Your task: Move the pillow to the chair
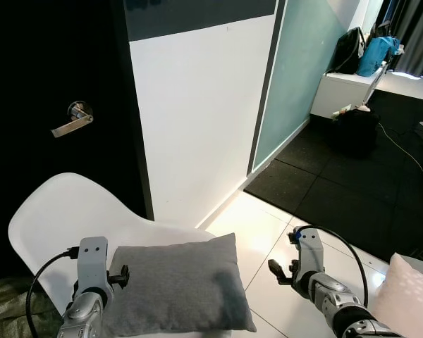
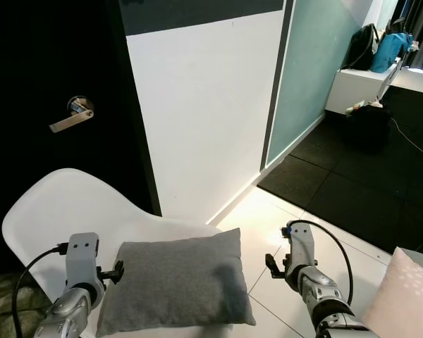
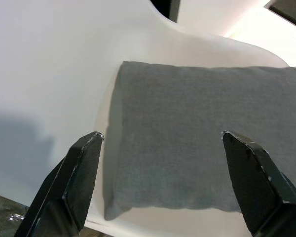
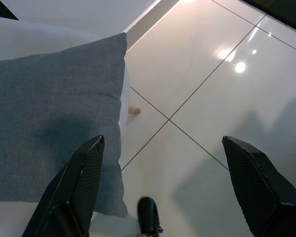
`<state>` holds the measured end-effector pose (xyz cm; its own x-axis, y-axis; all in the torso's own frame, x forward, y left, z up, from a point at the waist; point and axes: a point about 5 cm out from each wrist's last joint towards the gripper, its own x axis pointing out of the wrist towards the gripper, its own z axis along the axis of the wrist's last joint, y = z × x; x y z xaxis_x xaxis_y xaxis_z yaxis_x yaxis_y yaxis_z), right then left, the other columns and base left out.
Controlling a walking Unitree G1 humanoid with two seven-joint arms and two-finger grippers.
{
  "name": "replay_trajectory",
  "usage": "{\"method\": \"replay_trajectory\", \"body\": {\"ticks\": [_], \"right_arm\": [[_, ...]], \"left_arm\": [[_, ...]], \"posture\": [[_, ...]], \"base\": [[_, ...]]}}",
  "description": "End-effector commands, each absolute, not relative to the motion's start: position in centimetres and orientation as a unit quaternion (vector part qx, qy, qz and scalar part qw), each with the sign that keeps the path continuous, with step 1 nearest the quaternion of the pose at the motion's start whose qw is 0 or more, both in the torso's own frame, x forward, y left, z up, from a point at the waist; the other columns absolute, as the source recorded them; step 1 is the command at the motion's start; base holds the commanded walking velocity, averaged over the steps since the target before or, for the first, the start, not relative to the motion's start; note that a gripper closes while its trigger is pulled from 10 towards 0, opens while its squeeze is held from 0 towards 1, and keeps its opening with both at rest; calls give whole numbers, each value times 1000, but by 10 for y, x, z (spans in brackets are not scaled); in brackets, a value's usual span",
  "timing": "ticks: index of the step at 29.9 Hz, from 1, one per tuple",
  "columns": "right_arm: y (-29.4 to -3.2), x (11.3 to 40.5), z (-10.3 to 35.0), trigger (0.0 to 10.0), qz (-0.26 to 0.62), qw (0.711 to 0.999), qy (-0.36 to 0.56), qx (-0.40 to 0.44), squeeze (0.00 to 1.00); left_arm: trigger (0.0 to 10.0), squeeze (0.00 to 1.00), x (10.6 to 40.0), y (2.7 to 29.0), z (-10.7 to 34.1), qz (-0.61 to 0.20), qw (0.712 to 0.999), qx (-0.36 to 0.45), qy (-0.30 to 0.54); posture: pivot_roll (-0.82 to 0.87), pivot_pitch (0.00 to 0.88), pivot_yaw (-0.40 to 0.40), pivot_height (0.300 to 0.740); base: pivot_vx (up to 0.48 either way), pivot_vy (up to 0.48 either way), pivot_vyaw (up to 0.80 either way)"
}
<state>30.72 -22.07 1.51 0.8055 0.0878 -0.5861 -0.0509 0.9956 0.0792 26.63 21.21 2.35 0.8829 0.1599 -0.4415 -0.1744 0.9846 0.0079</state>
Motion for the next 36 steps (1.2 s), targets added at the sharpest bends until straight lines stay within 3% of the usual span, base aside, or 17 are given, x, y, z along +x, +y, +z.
{"method": "replay_trajectory", "body": {"ticks": [1,21,36], "right_arm": [[-218,309,17,10000,41,951,306,26,0],[-212,311,17,10000,43,951,304,31,0],[-211,320,27,10000,73,954,291,-8,0]], "left_arm": [[10000,0,268,214,27,88,972,-12,219],[10000,0,276,215,45,82,979,-9,187],[10000,0,261,217,32,100,973,-29,205]], "posture": [[-137,37,-19,734],[-127,29,-13,734],[-122,0,-41,734]], "base": [[-322,0,0],[-355,0,0],[-396,0,0]]}}
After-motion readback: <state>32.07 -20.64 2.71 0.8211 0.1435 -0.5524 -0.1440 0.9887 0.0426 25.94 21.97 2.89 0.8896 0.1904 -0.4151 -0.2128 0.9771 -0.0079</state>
